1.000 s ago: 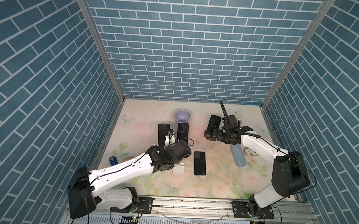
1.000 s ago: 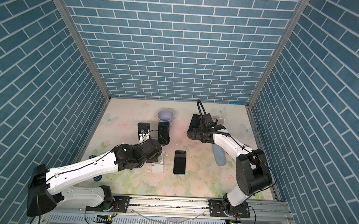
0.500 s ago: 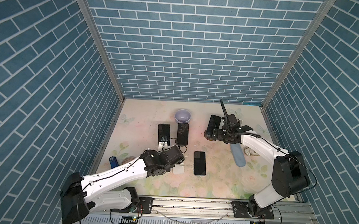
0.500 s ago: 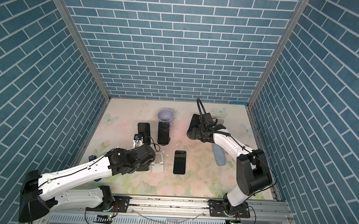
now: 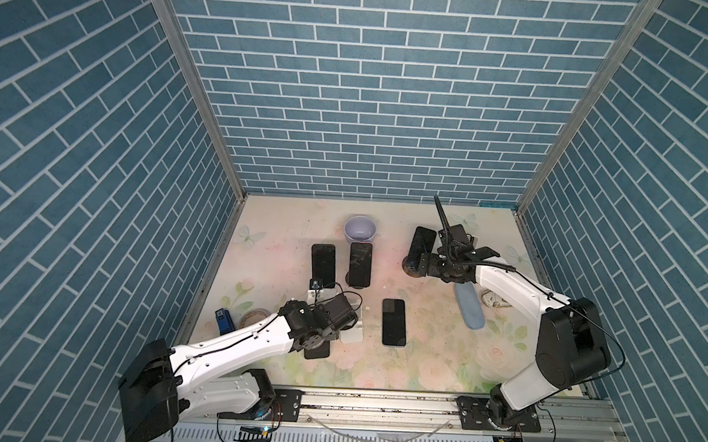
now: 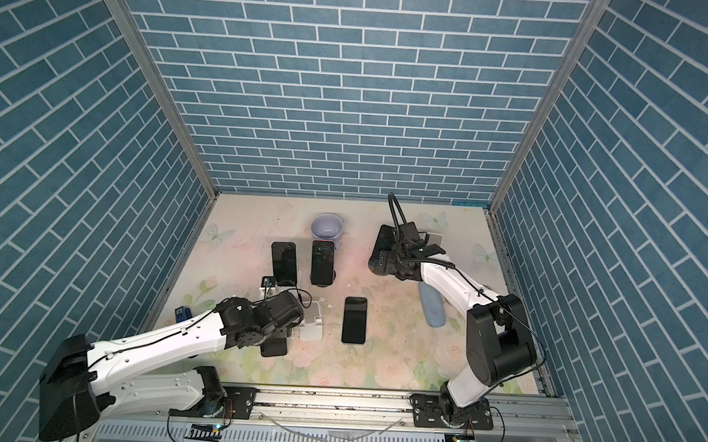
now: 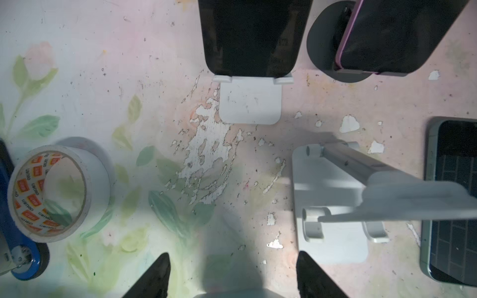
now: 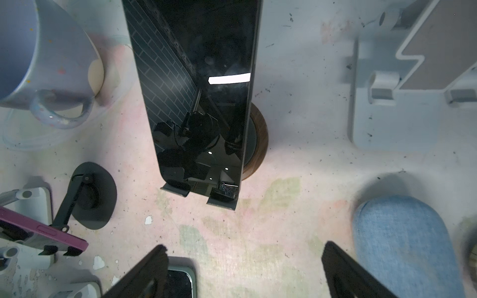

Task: Remove the phone from the phone stand

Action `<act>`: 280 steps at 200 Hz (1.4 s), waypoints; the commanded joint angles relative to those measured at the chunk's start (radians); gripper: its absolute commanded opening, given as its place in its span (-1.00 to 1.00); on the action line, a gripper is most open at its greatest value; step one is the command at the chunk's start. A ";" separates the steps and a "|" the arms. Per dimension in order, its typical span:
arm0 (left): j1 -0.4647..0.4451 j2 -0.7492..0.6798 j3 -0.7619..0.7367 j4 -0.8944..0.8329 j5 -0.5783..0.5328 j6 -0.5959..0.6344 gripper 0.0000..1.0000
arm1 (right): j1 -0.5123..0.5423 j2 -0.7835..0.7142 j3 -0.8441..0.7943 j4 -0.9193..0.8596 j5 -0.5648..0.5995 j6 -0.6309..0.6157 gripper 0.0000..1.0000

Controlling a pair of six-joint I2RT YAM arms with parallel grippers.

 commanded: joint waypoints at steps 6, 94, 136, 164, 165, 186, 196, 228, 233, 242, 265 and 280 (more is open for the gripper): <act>0.027 -0.025 -0.058 0.041 0.024 -0.005 -0.05 | 0.001 -0.029 0.049 -0.010 0.005 -0.013 0.88; 0.118 0.013 -0.189 0.199 0.054 0.003 -0.05 | 0.003 -0.030 0.056 -0.016 0.001 -0.012 0.88; 0.153 0.079 -0.192 0.279 0.077 0.048 -0.05 | 0.002 -0.026 0.064 -0.021 0.002 -0.015 0.89; 0.167 0.111 -0.190 0.330 0.073 0.103 -0.05 | 0.002 -0.022 0.065 -0.023 0.003 -0.019 0.88; 0.167 0.111 -0.190 0.332 0.072 0.104 -0.05 | 0.002 -0.022 0.066 -0.023 0.002 -0.018 0.88; 0.183 0.134 -0.193 0.372 0.078 0.138 -0.05 | 0.003 -0.017 0.066 -0.021 0.000 -0.019 0.88; 0.186 0.144 -0.196 0.390 0.078 0.152 -0.05 | 0.002 -0.016 0.067 -0.022 0.000 -0.019 0.88; 0.199 0.174 -0.207 0.436 0.084 0.170 -0.05 | 0.003 -0.016 0.070 -0.024 -0.001 -0.019 0.88; 0.201 0.180 -0.208 0.441 0.084 0.174 -0.05 | 0.003 -0.016 0.070 -0.025 0.000 -0.019 0.88; 0.201 0.189 -0.208 0.449 0.084 0.181 -0.05 | 0.003 -0.017 0.071 -0.025 0.000 -0.021 0.88; 0.201 0.208 -0.206 0.468 0.078 0.198 -0.05 | 0.002 -0.017 0.072 -0.027 0.005 -0.021 0.88; 0.201 0.219 -0.207 0.483 0.075 0.203 -0.05 | 0.003 -0.014 0.073 -0.027 0.002 -0.021 0.88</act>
